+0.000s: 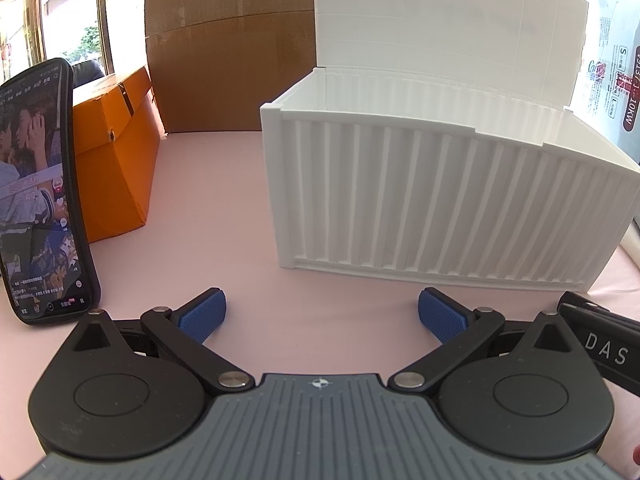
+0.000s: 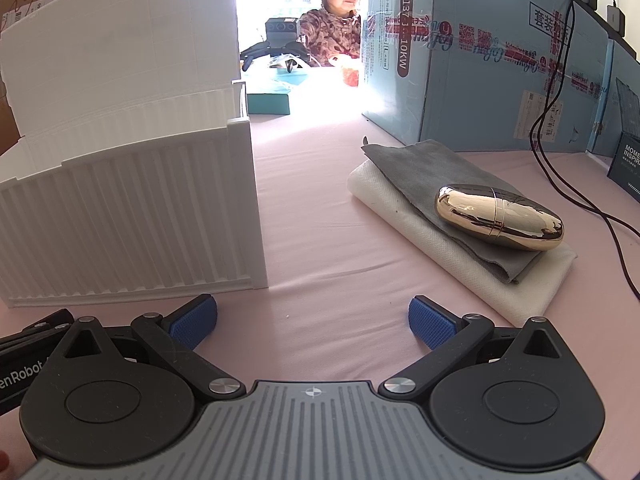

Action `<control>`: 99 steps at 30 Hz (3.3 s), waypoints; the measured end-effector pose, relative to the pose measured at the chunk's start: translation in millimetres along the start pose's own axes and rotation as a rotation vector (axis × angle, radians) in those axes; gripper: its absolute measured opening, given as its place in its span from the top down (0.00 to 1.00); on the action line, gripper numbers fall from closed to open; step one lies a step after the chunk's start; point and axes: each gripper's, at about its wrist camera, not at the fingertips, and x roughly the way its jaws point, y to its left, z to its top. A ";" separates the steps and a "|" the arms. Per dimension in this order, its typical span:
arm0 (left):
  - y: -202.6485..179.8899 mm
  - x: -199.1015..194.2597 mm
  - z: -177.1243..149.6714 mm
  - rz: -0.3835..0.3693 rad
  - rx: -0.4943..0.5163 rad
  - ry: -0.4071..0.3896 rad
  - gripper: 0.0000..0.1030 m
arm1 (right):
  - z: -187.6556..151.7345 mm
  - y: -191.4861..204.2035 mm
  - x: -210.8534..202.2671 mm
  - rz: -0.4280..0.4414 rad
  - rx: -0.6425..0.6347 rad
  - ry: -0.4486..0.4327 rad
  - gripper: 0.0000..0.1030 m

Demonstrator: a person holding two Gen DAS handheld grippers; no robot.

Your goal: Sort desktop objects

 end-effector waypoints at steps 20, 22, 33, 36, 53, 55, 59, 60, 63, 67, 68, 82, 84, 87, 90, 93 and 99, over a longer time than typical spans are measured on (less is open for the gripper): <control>-3.6 -11.4 -6.0 0.042 -0.034 0.013 0.00 | -11.2 15.2 -9.6 -0.010 0.021 0.005 0.00; -4.2 -11.9 -5.5 0.044 -0.039 0.014 0.00 | -9.6 13.5 -9.4 -0.007 0.025 0.011 0.00; -1.0 -10.8 -2.5 0.041 -0.050 0.009 0.00 | -3.2 4.5 -3.5 -0.011 0.018 0.012 0.00; 0.1 -9.6 -3.2 0.038 -0.053 0.007 0.00 | -1.3 -0.1 -1.9 -0.014 0.013 0.011 0.00; 8.5 -7.9 -1.1 -0.018 -0.060 -0.020 0.00 | 6.3 -4.9 -6.4 0.027 -0.015 0.008 0.00; 7.5 -14.9 0.6 -0.056 -0.039 -0.042 0.00 | 10.4 -12.6 -24.7 0.025 -0.051 -0.112 0.00; -6.1 -45.4 5.3 -0.060 0.043 -0.181 0.00 | 15.0 -30.5 -67.7 0.001 -0.123 -0.507 0.00; -11.2 -57.3 7.6 -0.066 0.036 -0.232 0.00 | 16.5 -36.0 -73.3 0.011 -0.139 -0.570 0.00; -29.1 -91.3 27.4 -0.108 -0.052 -0.368 0.00 | 24.6 -59.2 -85.7 0.044 -0.154 -0.729 0.00; -73.9 -134.2 68.6 -0.212 -0.049 -0.488 0.00 | 38.2 -93.7 -94.6 -0.091 -0.054 -0.883 0.00; -85.8 -138.4 77.6 -0.229 -0.030 -0.490 0.00 | 37.5 -105.1 -94.0 -0.085 -0.020 -0.909 0.00; -213.7 -112.7 50.5 -0.468 0.401 -0.417 0.00 | 69.3 -246.3 -43.8 0.032 0.471 -0.625 0.00; -218.3 -108.2 39.4 -0.498 0.444 -0.408 0.00 | 65.2 -243.3 -40.9 0.052 0.459 -0.572 0.00; -218.1 -91.9 34.7 -0.593 0.465 -0.316 0.00 | 69.1 -233.0 -24.9 0.033 0.384 -0.458 0.00; -215.2 -73.0 36.7 -0.680 0.441 -0.189 0.00 | 70.4 -229.5 -10.1 0.065 0.370 -0.345 0.00; -211.4 -58.2 38.5 -0.767 0.432 -0.107 0.00 | 67.5 -237.5 2.2 0.175 0.460 -0.249 0.00; -209.0 -39.5 36.2 -0.759 0.405 -0.034 0.00 | 62.7 -239.5 15.3 0.310 0.515 -0.152 0.00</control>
